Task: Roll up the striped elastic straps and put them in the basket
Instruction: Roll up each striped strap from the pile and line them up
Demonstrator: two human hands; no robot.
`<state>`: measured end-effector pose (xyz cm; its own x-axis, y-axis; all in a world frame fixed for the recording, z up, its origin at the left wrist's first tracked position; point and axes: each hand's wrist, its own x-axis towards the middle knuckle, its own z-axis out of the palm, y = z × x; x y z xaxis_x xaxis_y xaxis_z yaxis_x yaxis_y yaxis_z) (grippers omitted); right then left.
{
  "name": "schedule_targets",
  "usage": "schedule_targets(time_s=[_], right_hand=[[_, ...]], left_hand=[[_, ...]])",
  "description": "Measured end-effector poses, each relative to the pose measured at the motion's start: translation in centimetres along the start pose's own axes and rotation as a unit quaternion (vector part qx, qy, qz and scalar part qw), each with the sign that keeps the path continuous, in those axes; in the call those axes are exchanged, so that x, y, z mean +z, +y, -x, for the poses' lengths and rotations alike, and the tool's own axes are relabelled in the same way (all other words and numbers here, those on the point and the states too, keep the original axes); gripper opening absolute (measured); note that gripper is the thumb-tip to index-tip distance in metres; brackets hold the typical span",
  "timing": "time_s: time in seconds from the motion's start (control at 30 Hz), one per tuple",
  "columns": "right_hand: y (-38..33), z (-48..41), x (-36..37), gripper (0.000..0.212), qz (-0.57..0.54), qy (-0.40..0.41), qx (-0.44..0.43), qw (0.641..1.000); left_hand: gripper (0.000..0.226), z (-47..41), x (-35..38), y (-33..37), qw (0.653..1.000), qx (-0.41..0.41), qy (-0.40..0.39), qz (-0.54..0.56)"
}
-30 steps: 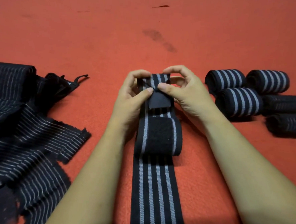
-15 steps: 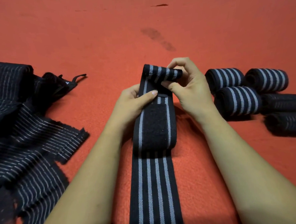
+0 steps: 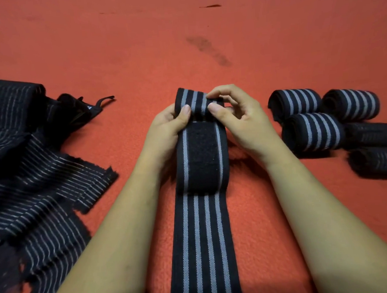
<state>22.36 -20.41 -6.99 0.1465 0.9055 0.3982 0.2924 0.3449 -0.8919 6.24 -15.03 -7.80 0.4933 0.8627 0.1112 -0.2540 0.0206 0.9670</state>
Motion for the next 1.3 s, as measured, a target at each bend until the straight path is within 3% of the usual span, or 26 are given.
schedule_targets(time_s=[0.23,0.33,0.47,0.6,0.73,0.8,0.9,1.03,1.2,1.3], right_hand=[[0.2,0.0,-0.1,0.054,-0.003,0.016,0.004,1.0],[0.2,0.1,-0.3,0.048,0.004,0.023,-0.009,1.0],[-0.2,0.1,-0.1,0.043,0.007,0.008,0.005,1.0],[-0.4,0.4,0.6,0.037,-0.015,-0.028,0.02,0.999],[0.0,0.2,1.4,0.019,-0.037,0.009,0.069,0.997],[0.2,0.2,2.0,0.032,-0.019,0.029,0.116,0.993],[0.5,0.4,2.5,0.054,0.006,-0.01,0.137,0.99],[0.4,0.5,2.2,0.058,0.002,-0.025,0.13,0.991],[1.0,0.4,1.9,0.066,-0.027,0.003,0.076,0.997],[1.0,0.4,1.4,0.06,-0.047,0.028,0.06,0.997]], left_hand=[[0.047,-0.5,-0.5,-0.7,0.993,0.056,0.006,-0.101],[0.046,-0.4,-0.5,-0.7,0.994,0.043,-0.008,-0.104],[0.02,-0.1,0.4,-0.4,0.997,0.018,-0.005,-0.071],[0.034,-0.1,0.7,-0.1,0.995,0.012,0.04,-0.095],[0.011,-0.1,0.2,-0.3,0.998,0.039,0.013,-0.042],[0.019,-0.2,-0.1,-0.5,0.998,0.052,0.003,-0.042],[0.046,-0.3,-0.2,-0.9,0.996,0.049,0.013,-0.075],[0.076,-0.5,-0.1,-1.3,0.997,0.013,0.029,-0.067],[0.062,-0.7,-0.3,-1.5,0.993,0.05,0.001,-0.111],[0.055,-0.9,-0.5,-1.6,0.988,0.068,-0.009,-0.139]])
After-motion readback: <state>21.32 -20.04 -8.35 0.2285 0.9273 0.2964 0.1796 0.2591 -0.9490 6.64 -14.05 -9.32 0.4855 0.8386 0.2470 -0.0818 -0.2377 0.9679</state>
